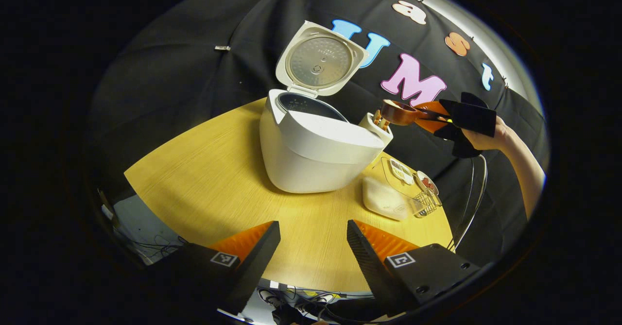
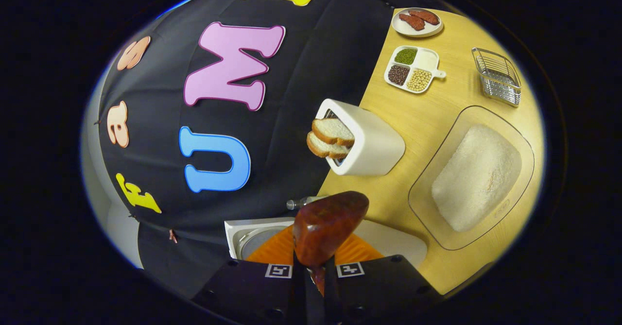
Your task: Close the left gripper, press the button to open the rice cooker; take a wooden spoon from the chopstick holder with the right hand, scoop a spoonful of rice and pour it into the rice cooker, then put the wooden spoon back into the chopstick holder.
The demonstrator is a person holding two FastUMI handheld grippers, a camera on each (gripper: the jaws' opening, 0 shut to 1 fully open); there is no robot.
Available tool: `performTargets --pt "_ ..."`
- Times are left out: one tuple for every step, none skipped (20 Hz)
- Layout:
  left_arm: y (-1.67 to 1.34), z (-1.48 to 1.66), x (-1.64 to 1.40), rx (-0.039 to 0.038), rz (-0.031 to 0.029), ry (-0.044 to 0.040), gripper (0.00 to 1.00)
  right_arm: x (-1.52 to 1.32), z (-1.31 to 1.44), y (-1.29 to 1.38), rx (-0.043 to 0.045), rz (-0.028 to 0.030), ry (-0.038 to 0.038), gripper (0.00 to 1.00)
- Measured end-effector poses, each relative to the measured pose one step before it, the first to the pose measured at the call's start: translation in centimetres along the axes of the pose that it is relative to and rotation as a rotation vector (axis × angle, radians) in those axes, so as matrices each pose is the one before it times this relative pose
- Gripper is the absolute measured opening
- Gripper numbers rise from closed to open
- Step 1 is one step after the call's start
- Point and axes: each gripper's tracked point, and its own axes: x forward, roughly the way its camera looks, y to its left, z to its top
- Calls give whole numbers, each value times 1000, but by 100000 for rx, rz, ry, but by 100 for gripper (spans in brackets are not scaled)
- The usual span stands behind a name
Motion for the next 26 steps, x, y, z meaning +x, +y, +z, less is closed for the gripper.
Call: performTargets --pt "361 129 -264 -367 403 -521 96 523 -1132 351 -1447 204 1370 18" --pt "392 92 -233 -487 675 -530 95 610 -983 239 -1812 208 1037 18" --pt "384 59 -366 -666 450 -512 95 710 -945 335 -2054 245 717 18" --pt "329 132 -167 -738 443 -320 95 554 -948 439 -2178 51 533 18" --pt "380 171 -247 -606 543 -162 95 707 -956 205 -2174 -156 811 18" --pt "351 -26 -61 -589 528 -11 95 631 -833 254 -2217 -31 342 18" --pt "238 364 -302 -558 47 -648 95 699 -862 435 -2612 343 441 18" --pt "72 383 -348 -336 -105 -950 95 607 -666 367 -3087 436 134 18" --pt "246 368 -228 48 117 -759 95 618 -594 419 -3985 393 -204 18" --pt "151 298 -113 313 371 -640 95 671 -406 431 -4915 154 -794 18" --pt "188 419 -215 616 312 -801 96 564 -251 351 -5827 8 -1057 18" --pt "137 370 -132 779 394 -861 95 521 -267 391 -6577 16 -1119 18" --pt "210 556 -169 836 487 -960 95 582 -233 352 -7234 45 -1259 18" --pt "98 296 -46 665 266 -879 95 408 -130 477 -7151 63 -1487 18" --pt "49 300 -67 434 193 -596 95 404 21 497 -7069 498 -1802 18" --pt "31 -3 188 -16 189 -232 97 328 -27 717 -6422 1013 -2071 18" --pt "39 31 -51 -296 158 -142 95 355 143 685 -6170 1335 -1723 18" --pt "-67 35 -13 -679 22 -99 95 357 -9 627 -5780 1358 -1431 18" --pt "-60 8 -80 -805 182 -54 95 346 152 615 -5371 1553 -1600 18" --pt "-78 -122 147 -825 -26 -101 96 566 165 631 -4499 1610 -1603 18" --pt "-113 -32 -13 -550 -68 -133 95 484 88 504 -3535 1620 -769 18" --pt "-68 36 -62 -236 -63 -217 95 286 194 427 -3379 1650 -950 18" --pt "21 45 -144 -225 69 14 95 232 266 332 -3949 1349 -1105 18" --pt "18 -11 -132 -268 115 -87 96 179 169 325 -4012 1137 -1151 18" --pt "64 130 -107 -380 102 -343 95 31 212 177 -4620 1223 -1581 18" --pt "-8 13 28 -323 114 -206 96 38 206 318 -4965 1468 -1502 18"
